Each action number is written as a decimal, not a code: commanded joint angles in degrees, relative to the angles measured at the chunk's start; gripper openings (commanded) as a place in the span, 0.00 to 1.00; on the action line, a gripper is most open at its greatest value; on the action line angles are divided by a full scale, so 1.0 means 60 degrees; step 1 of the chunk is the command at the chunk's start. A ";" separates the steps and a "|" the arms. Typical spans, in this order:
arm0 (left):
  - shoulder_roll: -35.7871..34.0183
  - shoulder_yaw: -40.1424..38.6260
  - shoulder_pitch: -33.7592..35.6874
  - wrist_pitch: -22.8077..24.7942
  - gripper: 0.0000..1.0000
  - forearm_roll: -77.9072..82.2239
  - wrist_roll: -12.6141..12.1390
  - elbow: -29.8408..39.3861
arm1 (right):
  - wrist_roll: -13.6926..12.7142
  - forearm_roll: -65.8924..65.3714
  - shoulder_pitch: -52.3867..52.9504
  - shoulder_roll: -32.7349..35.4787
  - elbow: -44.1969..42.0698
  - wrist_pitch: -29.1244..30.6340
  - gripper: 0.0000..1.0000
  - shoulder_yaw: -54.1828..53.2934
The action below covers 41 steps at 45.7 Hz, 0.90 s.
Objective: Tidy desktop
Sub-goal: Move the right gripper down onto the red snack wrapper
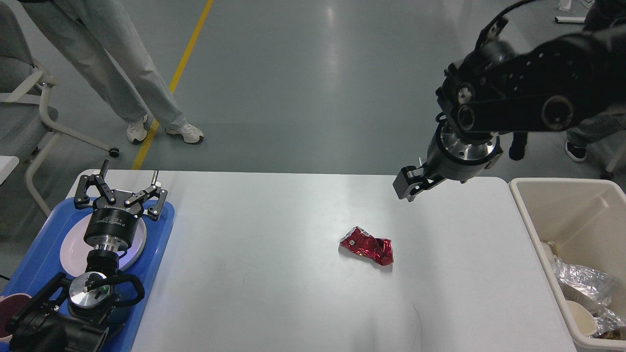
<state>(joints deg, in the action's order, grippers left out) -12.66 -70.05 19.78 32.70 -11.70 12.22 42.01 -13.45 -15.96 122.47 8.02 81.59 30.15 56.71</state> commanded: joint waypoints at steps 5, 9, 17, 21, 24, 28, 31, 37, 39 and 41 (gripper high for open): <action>0.0000 0.0000 0.0000 0.0000 0.96 0.0001 0.0000 0.0001 | 0.0132 -0.2581 -0.2348 -0.1013 -0.1672 -0.0690 1.00 -0.1027; 0.0000 -0.0015 0.0000 0.0000 0.96 0.0001 0.0000 0.0001 | 0.0190 -0.3870 -0.3388 -0.1424 -0.2623 -0.0690 1.00 -0.1452; 0.0000 0.0000 0.0000 0.0000 0.96 0.0001 -0.0015 0.0001 | 0.1009 -0.5469 -0.5498 -0.2610 -0.4674 -0.0865 1.00 -0.1643; 0.0000 0.0000 0.0000 0.0014 0.96 0.0001 -0.0015 0.0001 | 0.1288 -0.5908 -0.6450 -0.3093 -0.5787 -0.1085 0.99 -0.1556; 0.0000 0.0000 0.0000 0.0014 0.96 0.0001 -0.0015 0.0001 | 0.1289 -0.6435 -0.7168 -0.3300 -0.6403 -0.1187 0.99 -0.1453; 0.0000 0.0000 0.0000 0.0014 0.96 0.0001 -0.0015 0.0001 | 0.1303 -0.6701 -0.7813 -0.3183 -0.6902 -0.1728 0.99 -0.1453; 0.0000 0.0000 0.0000 0.0014 0.96 0.0016 -0.0015 0.0001 | 0.1318 -0.6803 -0.8252 -0.3168 -0.7108 -0.2168 0.99 -0.1410; 0.0000 0.0000 0.0000 0.0014 0.96 0.0001 -0.0015 0.0001 | 0.1318 -0.6949 -0.8986 -0.3153 -0.7708 -0.2593 0.99 -0.1365; 0.0000 0.0000 0.0000 0.0014 0.96 0.0016 -0.0015 0.0001 | 0.1318 -0.6964 -0.9133 -0.3153 -0.7884 -0.2667 0.99 -0.1365; 0.0000 0.0000 0.0000 0.0014 0.96 0.0001 -0.0015 0.0001 | 0.1318 -0.6964 -0.9221 -0.3139 -0.7943 -0.2740 0.99 -0.1365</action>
<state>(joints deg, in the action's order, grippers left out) -12.66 -70.06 19.78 32.79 -11.66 12.13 42.01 -5.54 -57.41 69.41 -10.95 36.09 15.10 48.48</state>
